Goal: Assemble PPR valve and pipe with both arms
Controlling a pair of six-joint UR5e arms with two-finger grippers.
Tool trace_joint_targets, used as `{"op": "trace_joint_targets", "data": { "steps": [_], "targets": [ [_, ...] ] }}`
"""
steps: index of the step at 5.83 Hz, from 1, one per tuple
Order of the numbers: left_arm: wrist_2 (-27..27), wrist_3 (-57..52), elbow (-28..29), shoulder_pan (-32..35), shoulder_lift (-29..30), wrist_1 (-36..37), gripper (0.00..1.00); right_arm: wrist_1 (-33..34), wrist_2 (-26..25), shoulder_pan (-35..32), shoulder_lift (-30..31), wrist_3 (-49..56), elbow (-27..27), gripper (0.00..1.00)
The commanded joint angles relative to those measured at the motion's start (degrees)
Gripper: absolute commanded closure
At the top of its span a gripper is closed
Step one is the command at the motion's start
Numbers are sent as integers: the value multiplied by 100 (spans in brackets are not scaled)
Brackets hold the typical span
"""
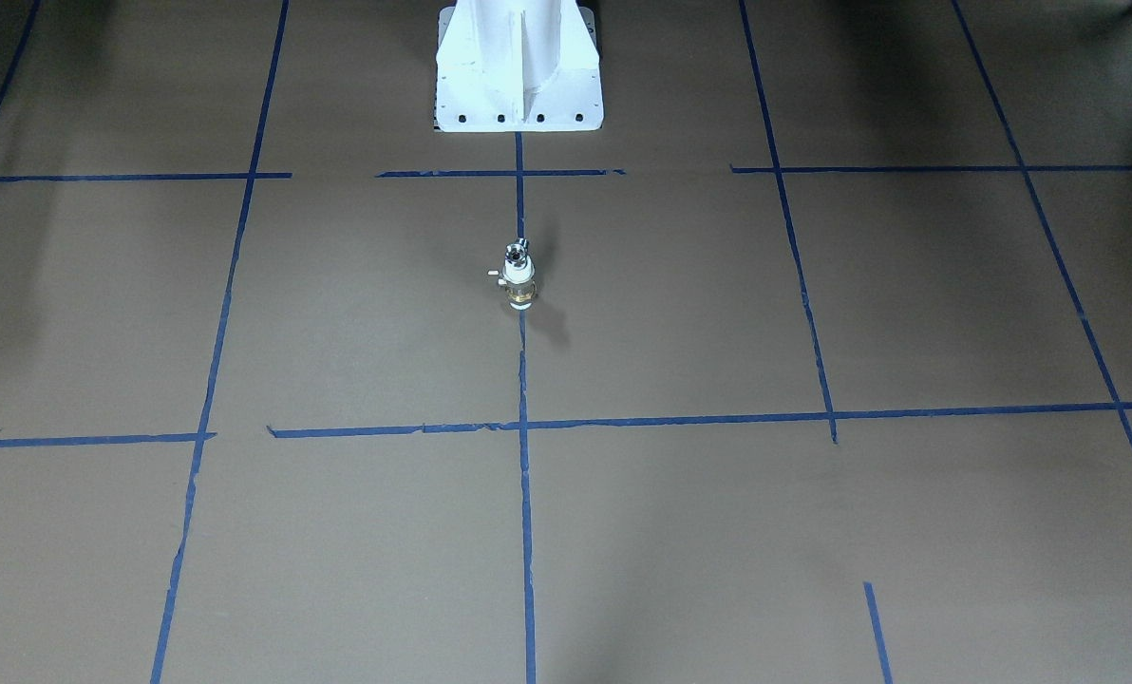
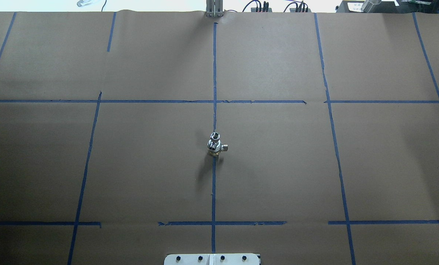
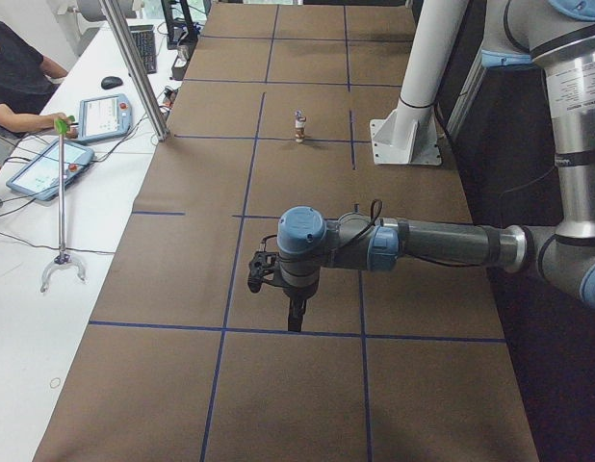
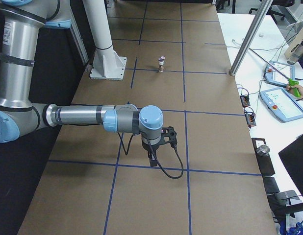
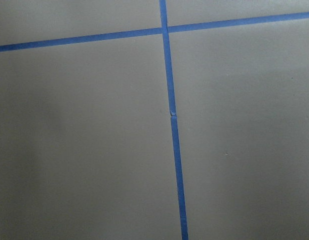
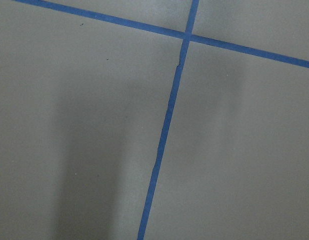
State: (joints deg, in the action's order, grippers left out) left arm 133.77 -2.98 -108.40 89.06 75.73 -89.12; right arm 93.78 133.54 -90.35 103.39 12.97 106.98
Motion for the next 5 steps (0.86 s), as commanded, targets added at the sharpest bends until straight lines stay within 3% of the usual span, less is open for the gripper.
{"op": "trace_joint_targets", "data": {
  "steps": [1,3,5],
  "targets": [
    [-9,16,38,-55,326,296,0,26,31,0,-12,-5,7,0],
    [-18,25,353,-73,721,386,0,44,137,0,40,4,59,0],
    [-9,25,285,-73,671,413,0,26,76,0,85,4,95,0]
  ]
}}
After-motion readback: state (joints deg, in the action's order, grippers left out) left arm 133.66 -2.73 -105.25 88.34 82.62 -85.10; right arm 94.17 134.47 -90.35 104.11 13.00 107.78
